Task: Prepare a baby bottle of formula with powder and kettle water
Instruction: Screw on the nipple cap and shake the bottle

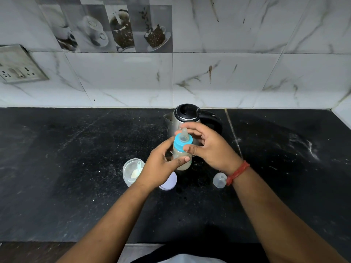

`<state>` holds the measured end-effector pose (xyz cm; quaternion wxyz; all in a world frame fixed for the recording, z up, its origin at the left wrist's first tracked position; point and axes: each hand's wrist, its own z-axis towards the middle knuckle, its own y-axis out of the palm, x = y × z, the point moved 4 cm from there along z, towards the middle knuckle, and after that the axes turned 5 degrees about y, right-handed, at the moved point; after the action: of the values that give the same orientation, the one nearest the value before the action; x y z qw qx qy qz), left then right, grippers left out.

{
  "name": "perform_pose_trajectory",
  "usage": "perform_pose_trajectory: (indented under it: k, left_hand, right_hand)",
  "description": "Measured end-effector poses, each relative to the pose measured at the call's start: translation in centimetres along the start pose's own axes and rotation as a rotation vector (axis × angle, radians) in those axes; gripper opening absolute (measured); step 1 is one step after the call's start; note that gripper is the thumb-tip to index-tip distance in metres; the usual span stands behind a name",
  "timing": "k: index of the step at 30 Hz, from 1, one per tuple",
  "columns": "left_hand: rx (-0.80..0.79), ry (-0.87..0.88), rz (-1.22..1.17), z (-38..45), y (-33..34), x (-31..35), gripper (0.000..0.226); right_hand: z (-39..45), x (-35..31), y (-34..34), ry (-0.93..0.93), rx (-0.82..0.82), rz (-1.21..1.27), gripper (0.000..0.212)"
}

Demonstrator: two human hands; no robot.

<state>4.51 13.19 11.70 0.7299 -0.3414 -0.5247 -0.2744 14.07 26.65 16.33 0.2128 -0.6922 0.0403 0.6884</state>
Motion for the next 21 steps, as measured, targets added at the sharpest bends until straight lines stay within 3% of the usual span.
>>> perform_pose_trajectory:
  k: [2, 6, 10, 14, 16, 21]
  left_hand:
    - [-0.058, -0.029, -0.046, 0.0, 0.0, 0.2, 0.056]
    - [-0.063, -0.063, -0.092, -0.1, 0.0, 0.6, 0.059]
    - [0.025, 0.024, -0.034, -0.2, 0.3, 1.6, 0.056]
    - [0.179, 0.141, 0.142, -0.1, 0.5, 2.3, 0.053]
    - [0.142, 0.127, 0.13, -0.2, 0.3, 2.3, 0.054]
    - [-0.105, -0.019, -0.074, -0.4, -0.7, 2.3, 0.058]
  right_hand:
    - [0.0, -0.6, -0.9, 0.048, -0.167, 0.06, 0.056]
    - [0.2, -1.3, -1.3, 0.031, -0.165, 0.04, 0.055]
    - [-0.3, -1.7, -0.6, -0.059, -0.006, -0.003, 0.055]
    - [-1.1, -1.0, 1.9, -0.076, 0.274, 0.073, 0.057]
    - [-1.3, -1.1, 2.0, -0.073, 0.307, 0.016, 0.058]
    - [-1.2, -2.6, -0.4, -0.011, -0.155, 0.051, 0.057]
